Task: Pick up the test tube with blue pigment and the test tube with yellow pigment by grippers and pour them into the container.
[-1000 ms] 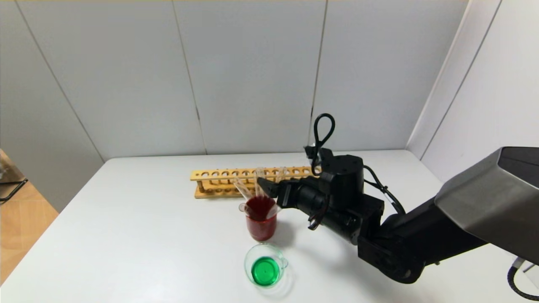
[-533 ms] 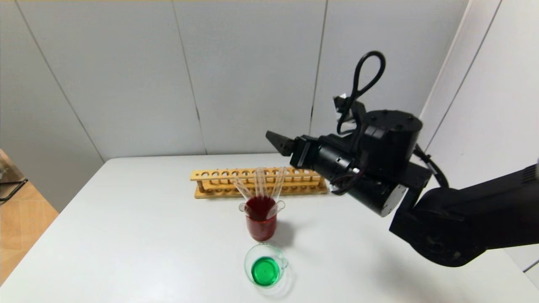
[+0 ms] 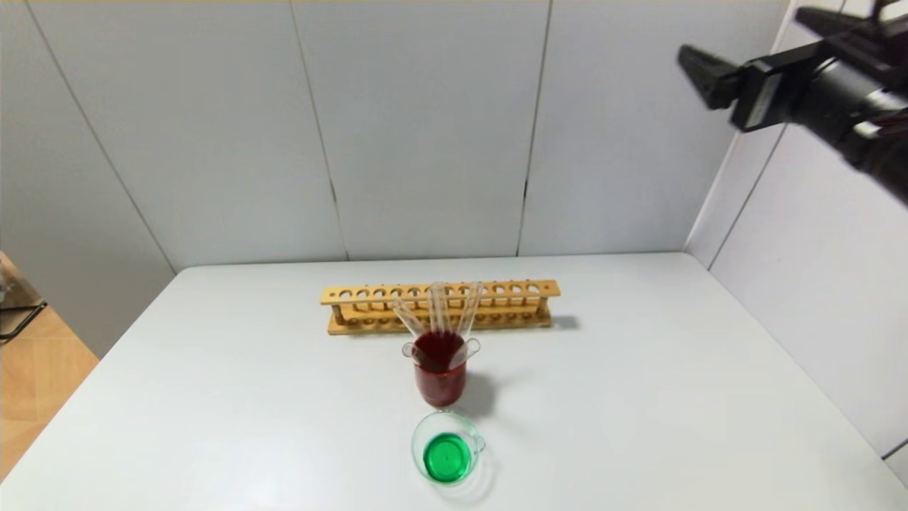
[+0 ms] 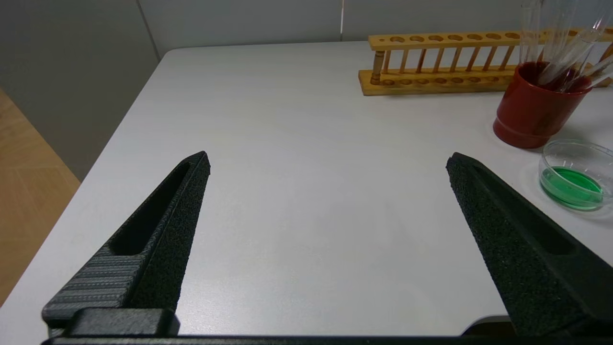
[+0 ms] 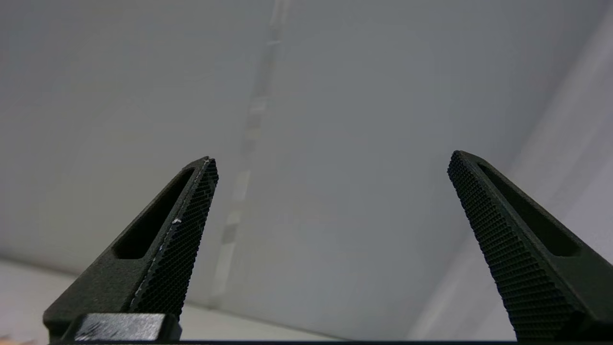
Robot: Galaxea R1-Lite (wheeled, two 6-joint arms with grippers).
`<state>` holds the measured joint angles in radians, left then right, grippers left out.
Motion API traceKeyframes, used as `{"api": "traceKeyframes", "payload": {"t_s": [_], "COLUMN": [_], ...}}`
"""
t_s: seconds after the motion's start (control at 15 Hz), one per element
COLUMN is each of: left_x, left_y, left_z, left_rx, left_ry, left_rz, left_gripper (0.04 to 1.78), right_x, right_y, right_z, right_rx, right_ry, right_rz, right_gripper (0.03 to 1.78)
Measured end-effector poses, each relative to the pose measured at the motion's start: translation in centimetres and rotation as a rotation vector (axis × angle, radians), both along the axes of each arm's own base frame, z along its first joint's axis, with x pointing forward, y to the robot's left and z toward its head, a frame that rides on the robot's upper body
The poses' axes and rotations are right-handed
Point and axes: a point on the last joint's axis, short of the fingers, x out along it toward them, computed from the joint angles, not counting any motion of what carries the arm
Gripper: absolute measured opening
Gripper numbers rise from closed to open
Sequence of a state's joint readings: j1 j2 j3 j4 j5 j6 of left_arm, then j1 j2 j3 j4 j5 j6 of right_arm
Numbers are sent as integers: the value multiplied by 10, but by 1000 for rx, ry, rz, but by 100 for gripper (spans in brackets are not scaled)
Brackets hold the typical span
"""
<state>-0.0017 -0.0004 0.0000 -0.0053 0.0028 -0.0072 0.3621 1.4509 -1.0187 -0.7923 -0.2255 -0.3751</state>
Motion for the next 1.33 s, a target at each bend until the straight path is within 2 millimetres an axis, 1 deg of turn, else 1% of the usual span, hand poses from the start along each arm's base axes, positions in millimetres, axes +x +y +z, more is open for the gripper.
{"api": "traceKeyframes", "payload": {"t_s": [0.07, 0.2, 0.33, 0.4, 0.47, 0.53, 0.6, 0.67, 0.8, 0.93, 1.0, 1.07, 1.2, 1.33], "left_x": [0, 0, 0, 0, 0, 0, 0, 0, 0, 0, 0, 0, 0, 0], "left_y": [0, 0, 0, 0, 0, 0, 0, 0, 0, 0, 0, 0, 0, 0], "left_z": [0, 0, 0, 0, 0, 0, 0, 0, 0, 0, 0, 0, 0, 0], "left_rx": [0, 0, 0, 0, 0, 0, 0, 0, 0, 0, 0, 0, 0, 0], "left_ry": [0, 0, 0, 0, 0, 0, 0, 0, 0, 0, 0, 0, 0, 0], "left_rz": [0, 0, 0, 0, 0, -1, 0, 0, 0, 0, 0, 0, 0, 0], "left_gripper": [175, 175, 175, 175, 175, 175, 175, 175, 175, 175, 175, 175, 175, 175], "right_x": [-25, -87, -156, -191, -225, -258, -286, -309, -347, -368, -373, -373, -362, -339], "right_y": [-14, -44, -75, -86, -93, -97, -100, -101, -101, -99, -98, -96, -95, -93], "right_z": [17, 48, 66, 68, 65, 58, 47, 34, 3, -32, -50, -68, -100, -128], "right_rx": [-7, -8, 7, 20, 34, 52, 75, 100, 158, 227, 248, 268, 359, 429], "right_ry": [-26, -60, -73, -78, -84, -86, -89, -92, -103, -113, -117, -115, -98, -28], "right_rz": [-58, -194, -375, -451, -507, -549, -575, -589, -596, -581, -566, -546, -486, -409], "right_gripper": [175, 175, 175, 175, 175, 175, 175, 175, 175, 175, 175, 175, 175, 175]}}
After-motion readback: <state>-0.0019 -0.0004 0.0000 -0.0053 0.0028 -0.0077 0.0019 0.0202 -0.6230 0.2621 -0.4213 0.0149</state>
